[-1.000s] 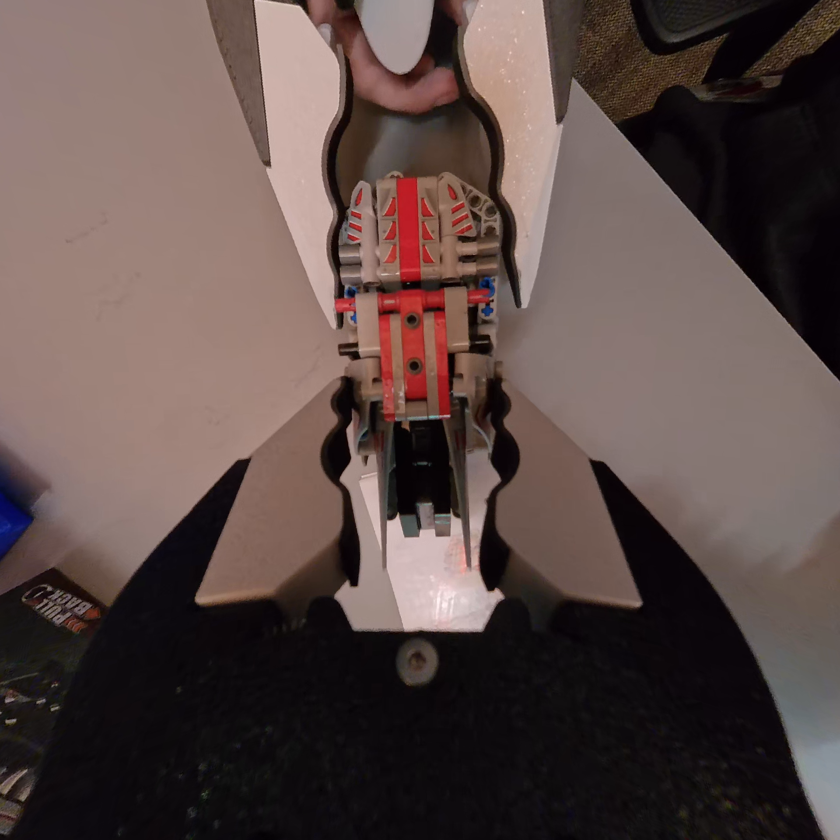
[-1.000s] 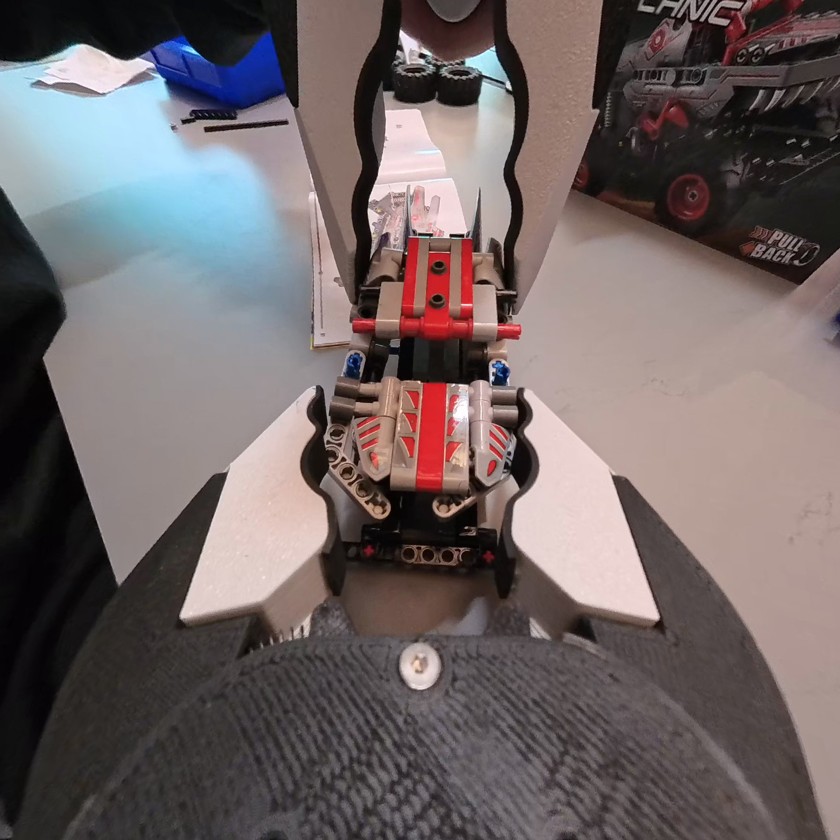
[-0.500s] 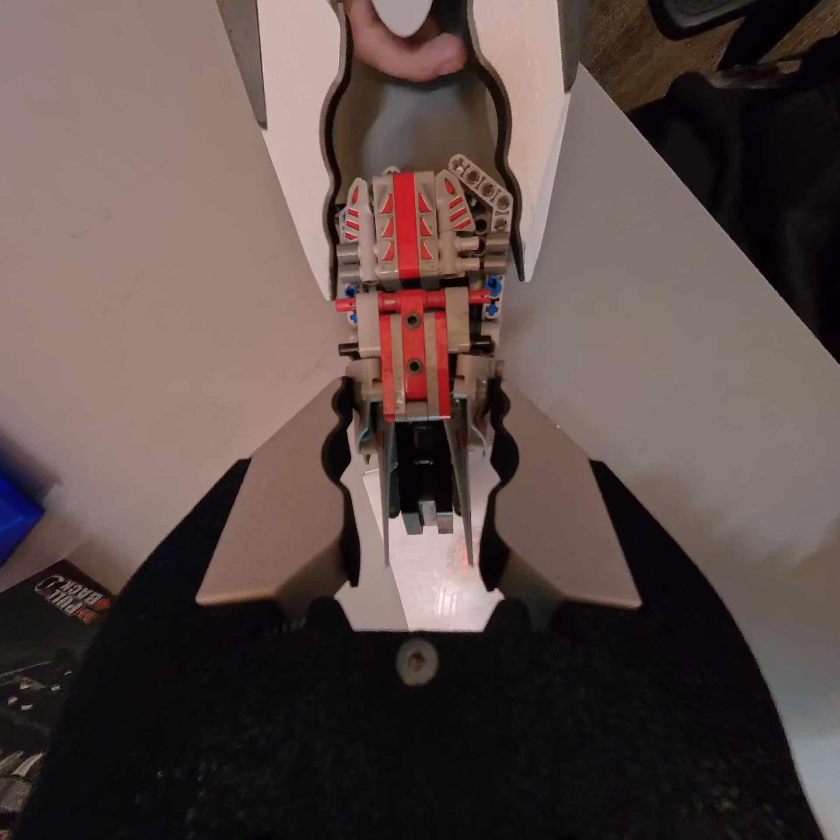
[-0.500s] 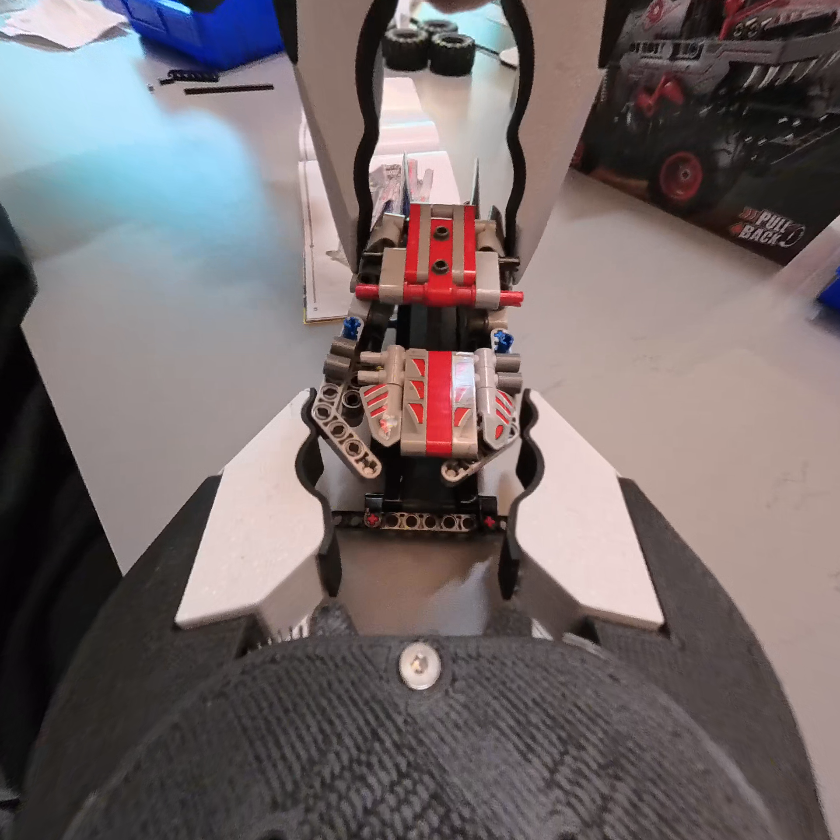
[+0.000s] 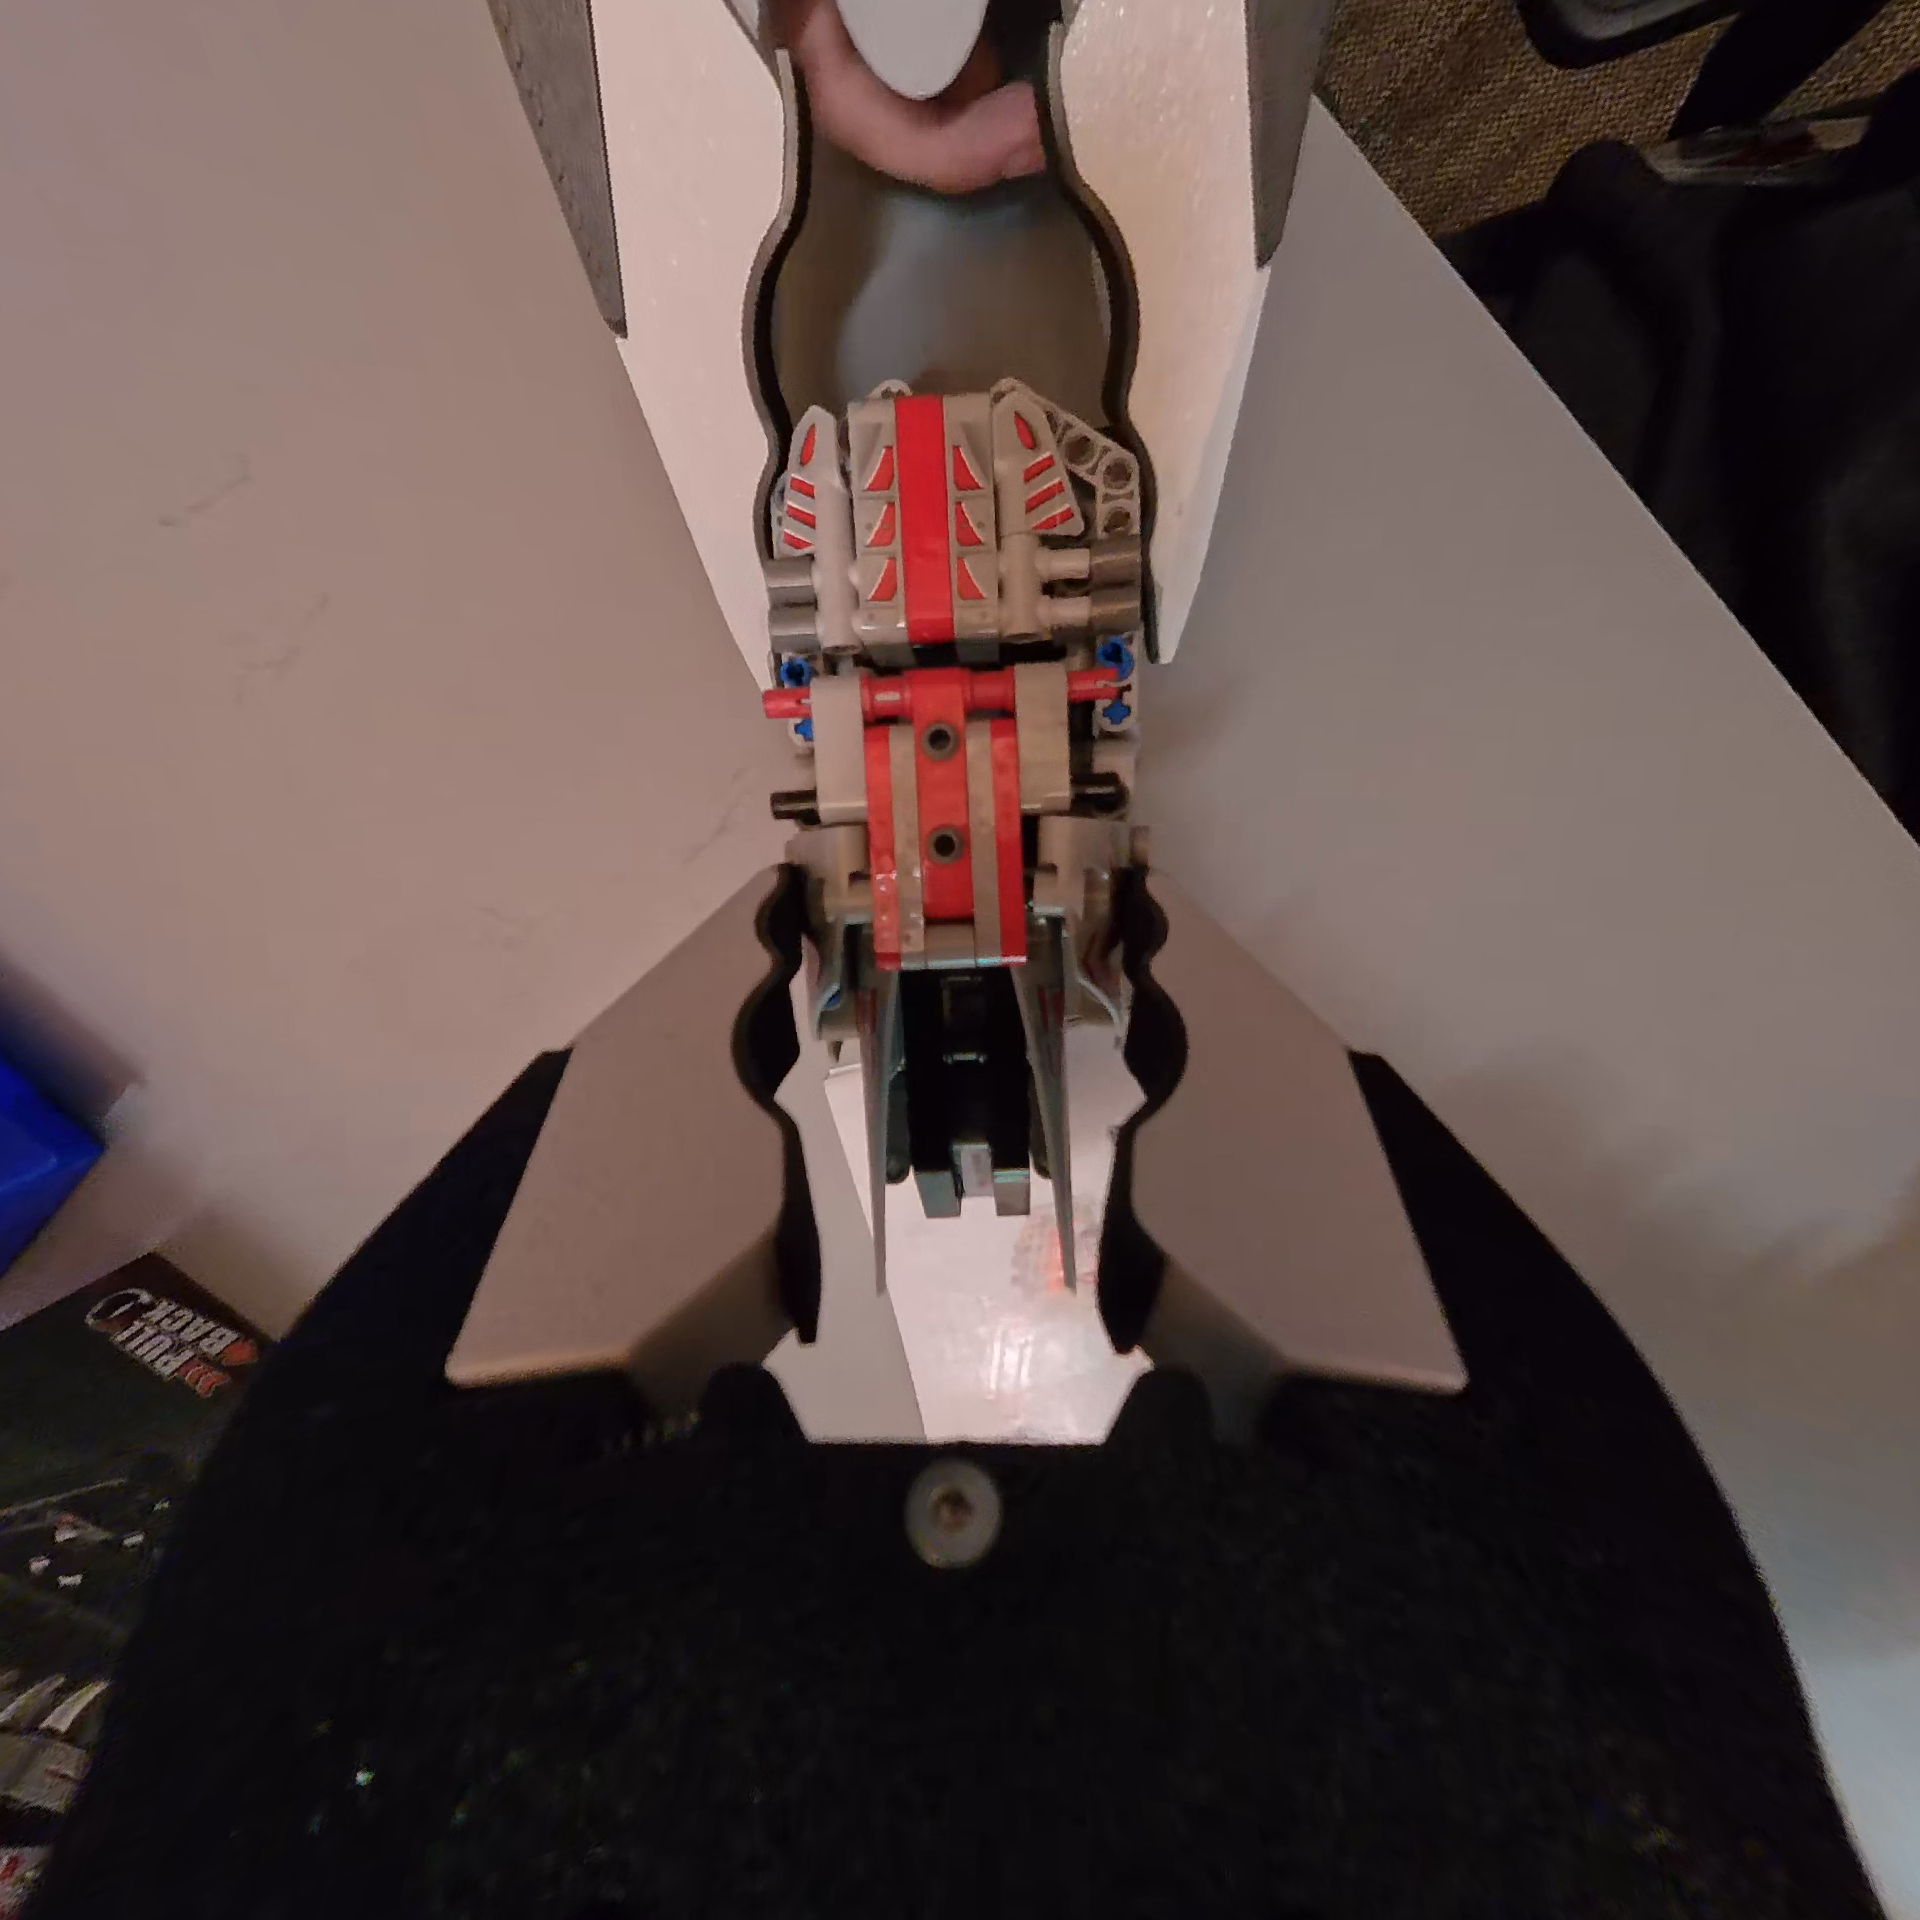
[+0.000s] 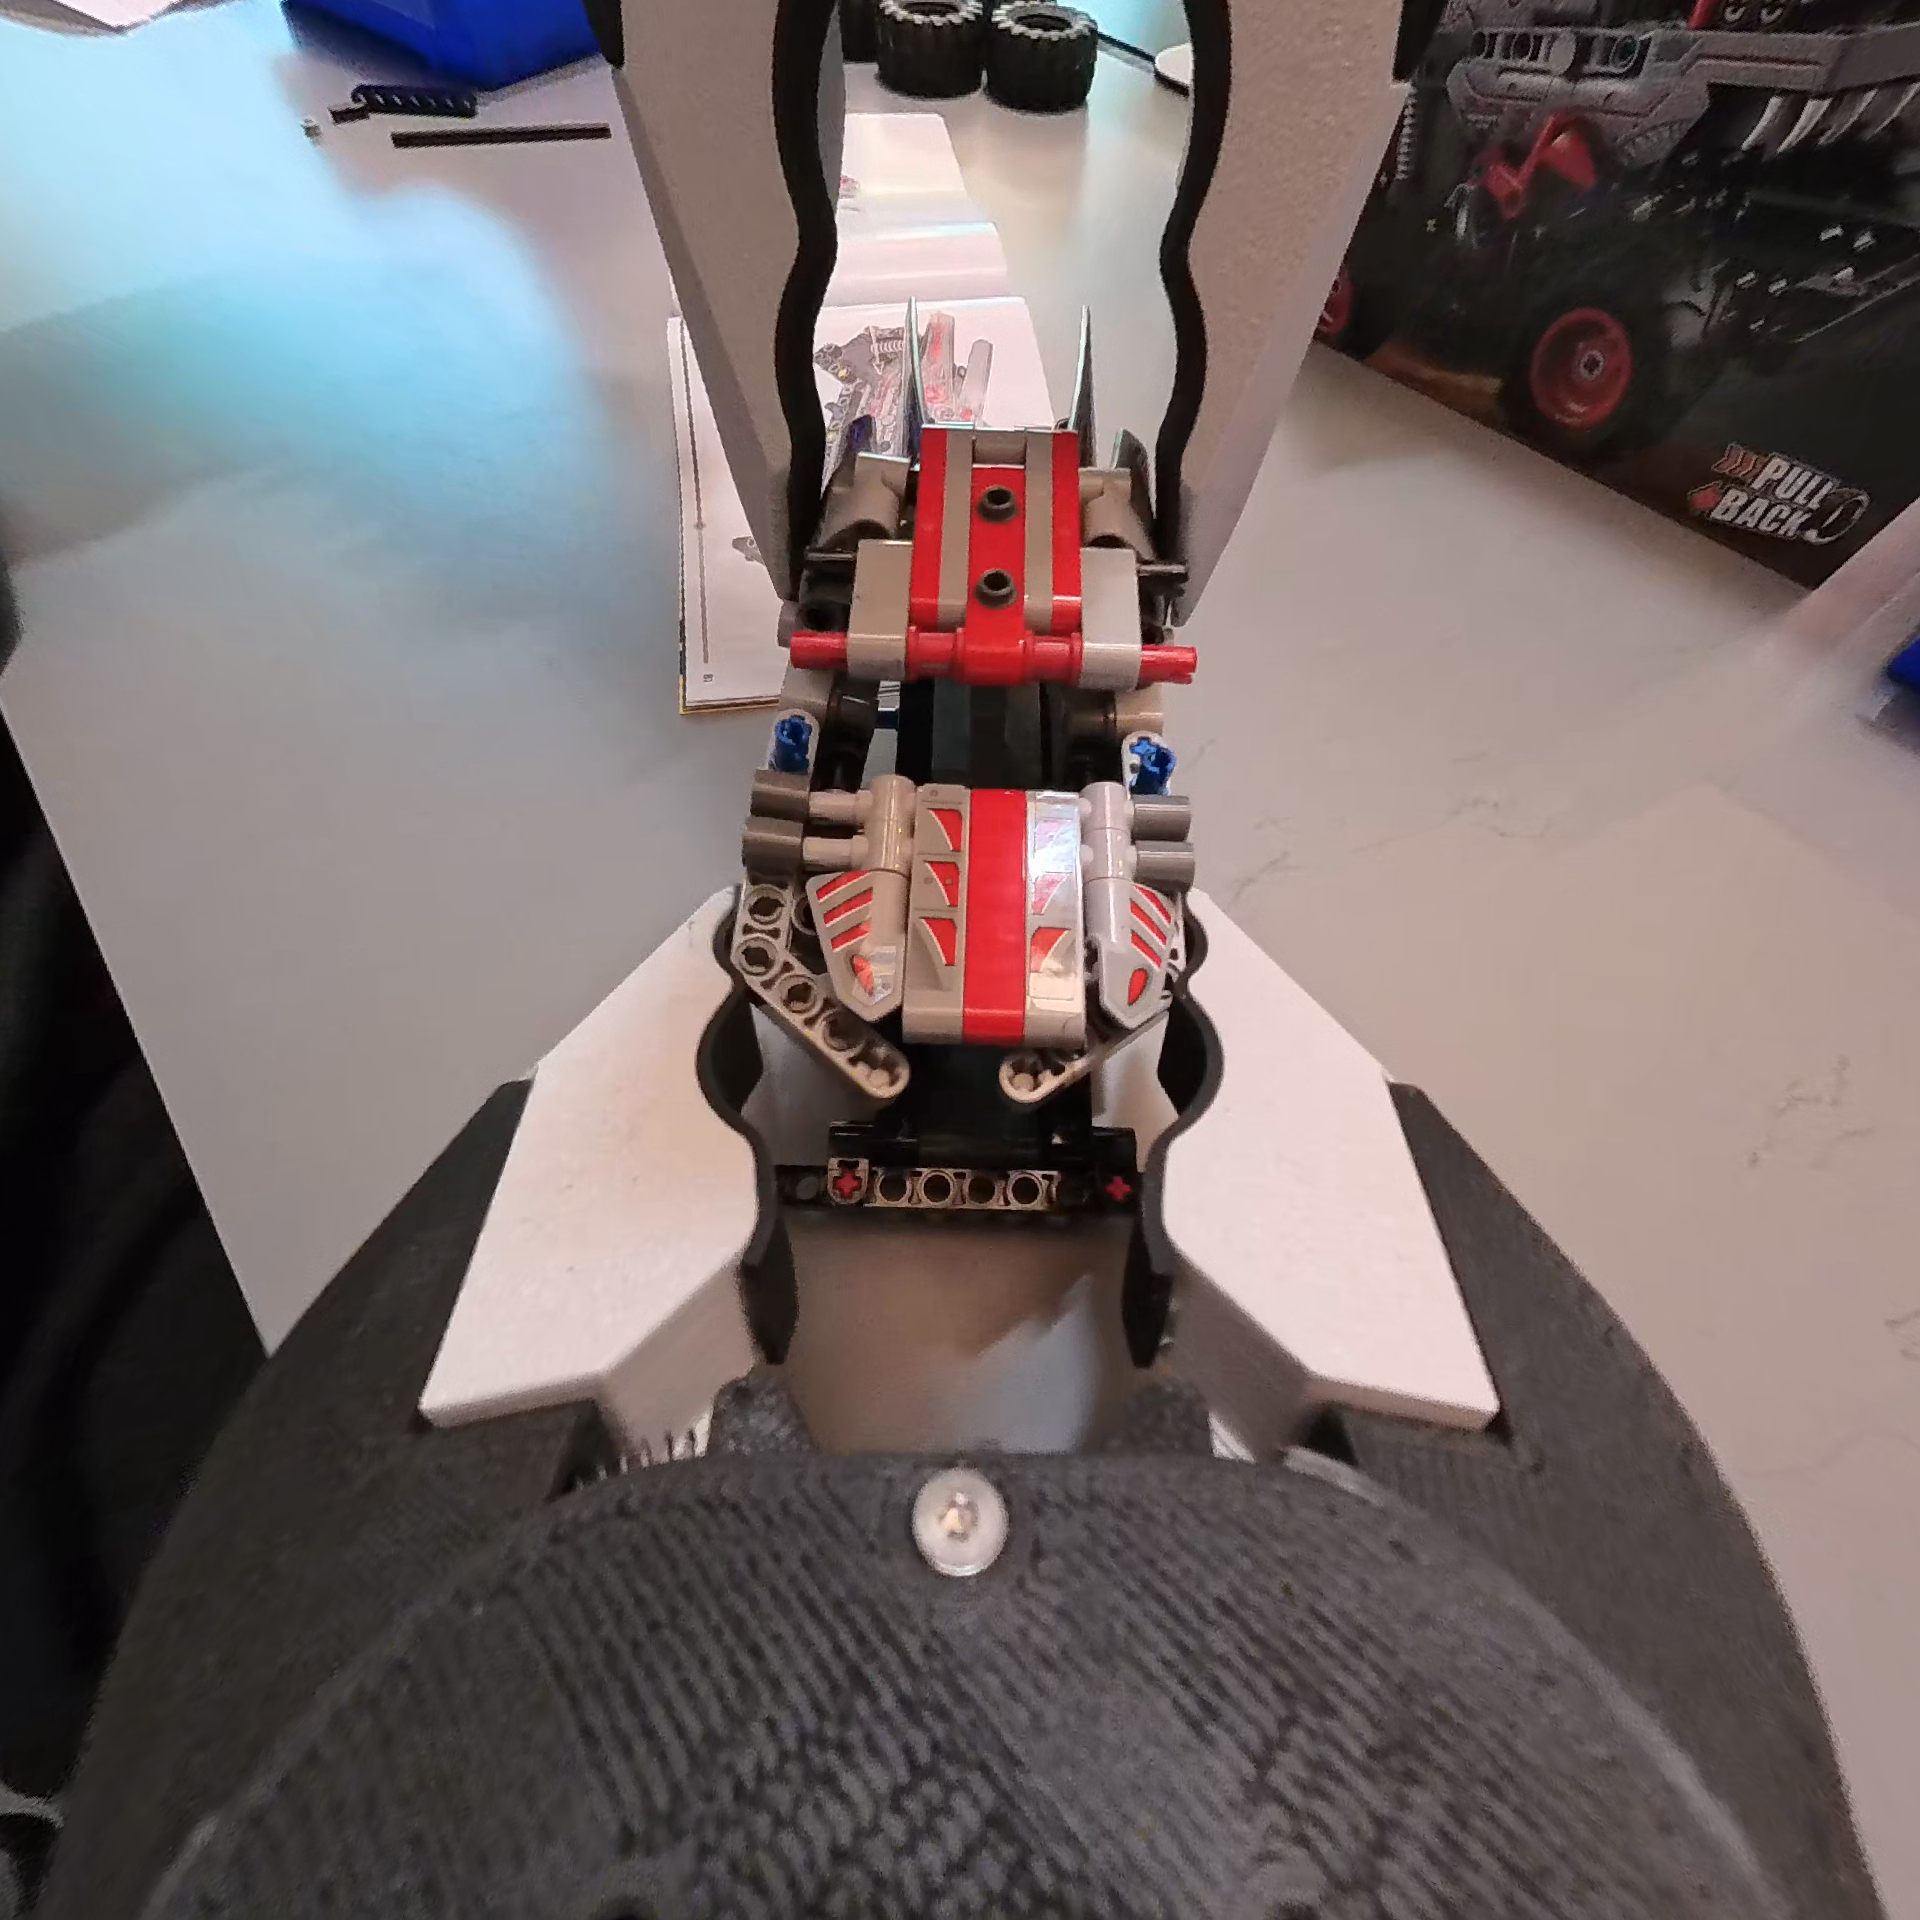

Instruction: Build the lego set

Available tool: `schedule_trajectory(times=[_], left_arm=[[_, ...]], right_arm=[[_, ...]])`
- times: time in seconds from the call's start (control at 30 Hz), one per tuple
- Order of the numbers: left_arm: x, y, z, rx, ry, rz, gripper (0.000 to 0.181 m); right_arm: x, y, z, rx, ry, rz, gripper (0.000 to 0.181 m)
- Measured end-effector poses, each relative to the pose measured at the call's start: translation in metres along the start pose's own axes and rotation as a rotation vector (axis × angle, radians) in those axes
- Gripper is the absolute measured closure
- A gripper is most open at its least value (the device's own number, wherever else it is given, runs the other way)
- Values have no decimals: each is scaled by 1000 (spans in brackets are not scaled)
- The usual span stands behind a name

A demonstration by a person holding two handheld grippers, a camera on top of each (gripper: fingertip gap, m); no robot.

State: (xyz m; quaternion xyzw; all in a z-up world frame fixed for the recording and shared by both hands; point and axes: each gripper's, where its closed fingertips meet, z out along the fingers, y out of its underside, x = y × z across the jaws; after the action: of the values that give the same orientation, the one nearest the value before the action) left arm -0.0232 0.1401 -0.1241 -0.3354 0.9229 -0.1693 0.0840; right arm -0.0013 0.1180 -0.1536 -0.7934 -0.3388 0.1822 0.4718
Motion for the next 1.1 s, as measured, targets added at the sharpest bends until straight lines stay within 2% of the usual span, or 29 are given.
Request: schedule_trajectory(times=[0.03, 0.8, 1.1], left_arm=[[0, 0, 0, -4, 0, -2, 122], [0, 6, -2, -4, -3, -2, 122], [0, 6, -4, 38, 22, -76, 118]], right_arm=[[0, 0, 0, -1, 2, -11, 105], [3, 0, 1, -4, -12, -21, 110], [4, 0, 2, -5, -16, -22, 110]])
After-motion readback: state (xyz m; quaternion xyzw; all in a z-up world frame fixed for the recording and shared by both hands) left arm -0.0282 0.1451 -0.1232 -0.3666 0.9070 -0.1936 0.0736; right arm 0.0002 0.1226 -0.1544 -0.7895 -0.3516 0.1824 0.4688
